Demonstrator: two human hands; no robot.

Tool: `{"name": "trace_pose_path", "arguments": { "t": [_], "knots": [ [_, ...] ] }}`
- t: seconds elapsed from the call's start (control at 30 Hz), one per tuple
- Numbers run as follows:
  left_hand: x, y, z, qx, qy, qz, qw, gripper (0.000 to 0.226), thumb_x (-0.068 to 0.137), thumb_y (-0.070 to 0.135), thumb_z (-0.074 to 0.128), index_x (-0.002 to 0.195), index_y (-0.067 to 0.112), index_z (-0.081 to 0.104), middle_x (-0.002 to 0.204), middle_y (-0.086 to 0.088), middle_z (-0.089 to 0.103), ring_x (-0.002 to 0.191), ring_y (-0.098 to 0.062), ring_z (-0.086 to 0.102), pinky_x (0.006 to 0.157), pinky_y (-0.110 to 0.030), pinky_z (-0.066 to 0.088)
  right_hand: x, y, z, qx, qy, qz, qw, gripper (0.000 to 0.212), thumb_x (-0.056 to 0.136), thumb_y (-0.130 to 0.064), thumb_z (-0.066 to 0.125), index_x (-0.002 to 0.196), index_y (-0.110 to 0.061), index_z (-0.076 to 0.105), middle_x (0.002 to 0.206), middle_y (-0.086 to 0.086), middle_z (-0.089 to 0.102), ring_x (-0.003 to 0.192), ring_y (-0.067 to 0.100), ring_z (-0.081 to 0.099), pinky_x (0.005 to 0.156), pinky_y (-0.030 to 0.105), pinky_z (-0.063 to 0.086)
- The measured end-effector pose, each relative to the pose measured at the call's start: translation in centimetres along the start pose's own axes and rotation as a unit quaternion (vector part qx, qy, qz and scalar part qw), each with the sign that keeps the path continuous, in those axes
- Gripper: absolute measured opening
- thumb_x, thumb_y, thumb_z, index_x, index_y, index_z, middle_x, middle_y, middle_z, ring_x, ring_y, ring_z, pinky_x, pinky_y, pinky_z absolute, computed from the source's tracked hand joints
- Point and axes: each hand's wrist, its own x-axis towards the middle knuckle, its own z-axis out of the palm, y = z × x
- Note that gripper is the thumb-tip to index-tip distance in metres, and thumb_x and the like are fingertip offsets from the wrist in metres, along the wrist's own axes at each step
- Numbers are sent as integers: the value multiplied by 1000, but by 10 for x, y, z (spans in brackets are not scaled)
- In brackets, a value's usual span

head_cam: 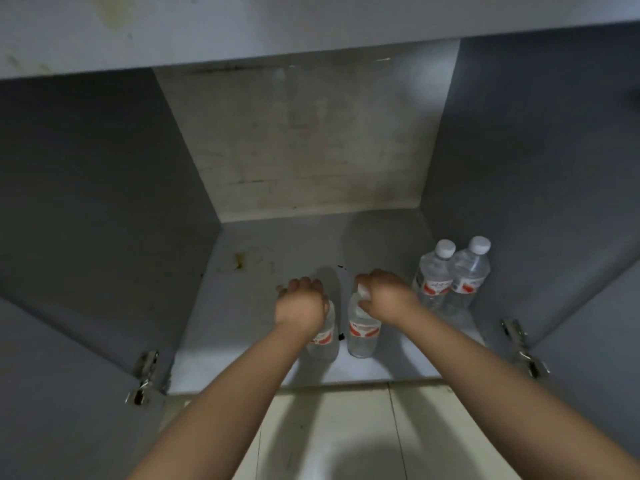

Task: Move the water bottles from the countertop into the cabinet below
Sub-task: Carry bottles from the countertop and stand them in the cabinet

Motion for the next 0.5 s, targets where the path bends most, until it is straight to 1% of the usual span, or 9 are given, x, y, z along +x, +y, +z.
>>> {"name": "trace_pose_path", "arguments": {
  "t": [0.07,0.1,0.13,0.2,0.23,0.3,0.4,0.43,0.5],
  "knots": [
    [-1,-1,11,-26,-8,49,998,52,97,28,33,143,6,20,150,-13,28,136,-24,31,108,-33,31,1,0,3,-9,-5,-2,1000,46,91,-26,53,135,-15,42,130,17,49,120,32,49,98,34,43],
    [-2,0,16,-38,-11,48,998,57,98,30,32,145,6,11,154,-12,19,139,-23,27,111,-31,26,1,0,6,-16,4,5,1000,45,92,-28,51,135,-16,43,130,17,49,119,32,50,97,34,44],
    [-2,0,19,-40,-10,39,998,60,98,32,31,146,5,6,156,-11,13,140,-22,25,113,-30,23,1,-1,9,-23,20,17,999,43,93,-30,50,133,-16,44,128,17,50,117,32,52,95,33,45],
    [0,1,25,-28,-2,28,999,60,99,33,27,146,5,3,157,-11,6,143,-21,19,116,-29,18,1,-3,10,-37,42,24,998,39,93,-31,49,128,-14,50,124,19,53,114,33,54,92,33,46],
    [0,2,26,-18,4,30,999,59,100,32,25,146,5,2,158,-12,4,145,-21,14,117,-30,13,2,-2,8,-43,39,12,998,37,93,-29,50,126,-12,52,123,20,54,113,34,54,92,32,46],
    [1,1,26,-5,15,32,999,57,100,30,23,146,4,2,158,-13,3,146,-22,6,119,-34,6,5,3,0,-34,-9,-29,999,34,91,-20,53,124,-10,54,125,21,54,116,32,52,95,31,43],
    [1,3,25,5,13,27,1000,58,100,30,23,146,2,2,157,-17,2,146,-27,2,120,-38,3,7,13,-18,-38,-102,-100,989,38,85,1,54,122,-7,57,132,16,52,123,28,48,101,28,39],
    [0,5,24,5,10,22,1000,58,100,30,23,145,1,1,157,-19,1,146,-29,1,120,-39,3,6,16,-22,-44,-115,-106,987,40,84,3,53,122,-6,57,133,15,52,124,27,48,102,28,38],
    [0,7,22,-5,8,14,1000,60,100,30,22,145,-1,-2,156,-22,-2,145,-34,-1,120,-42,2,3,16,-26,-47,-109,-107,987,42,86,0,52,127,-8,52,136,14,50,125,28,47,103,30,39]
  ]
}}
